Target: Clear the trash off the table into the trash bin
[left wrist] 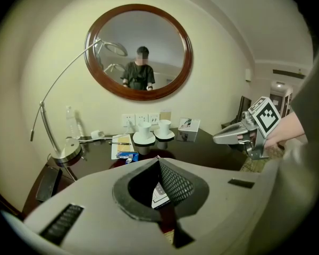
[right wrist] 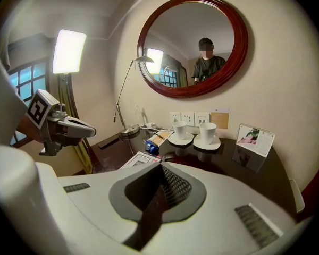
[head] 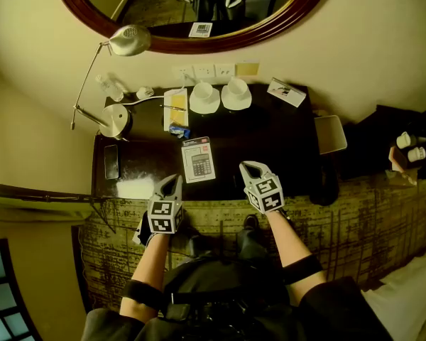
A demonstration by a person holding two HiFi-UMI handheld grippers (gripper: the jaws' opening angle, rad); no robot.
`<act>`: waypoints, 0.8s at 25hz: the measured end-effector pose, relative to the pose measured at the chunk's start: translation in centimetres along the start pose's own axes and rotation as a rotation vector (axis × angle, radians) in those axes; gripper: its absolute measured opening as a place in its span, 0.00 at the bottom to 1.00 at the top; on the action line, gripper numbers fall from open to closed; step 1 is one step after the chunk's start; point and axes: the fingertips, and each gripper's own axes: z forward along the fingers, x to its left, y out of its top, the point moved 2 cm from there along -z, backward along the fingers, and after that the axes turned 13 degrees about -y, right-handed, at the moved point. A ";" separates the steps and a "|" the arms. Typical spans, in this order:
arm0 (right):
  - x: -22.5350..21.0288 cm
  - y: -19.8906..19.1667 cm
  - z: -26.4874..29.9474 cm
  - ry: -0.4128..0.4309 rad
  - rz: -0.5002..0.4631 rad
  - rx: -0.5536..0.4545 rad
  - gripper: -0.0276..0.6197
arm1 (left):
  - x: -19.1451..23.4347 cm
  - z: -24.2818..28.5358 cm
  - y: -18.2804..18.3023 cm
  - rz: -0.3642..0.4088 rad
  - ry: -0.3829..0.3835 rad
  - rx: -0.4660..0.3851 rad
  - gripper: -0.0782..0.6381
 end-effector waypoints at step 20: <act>3.3 -2.7 1.6 0.089 -0.077 0.101 0.25 | 1.0 1.1 -3.5 -0.067 -0.039 0.073 0.42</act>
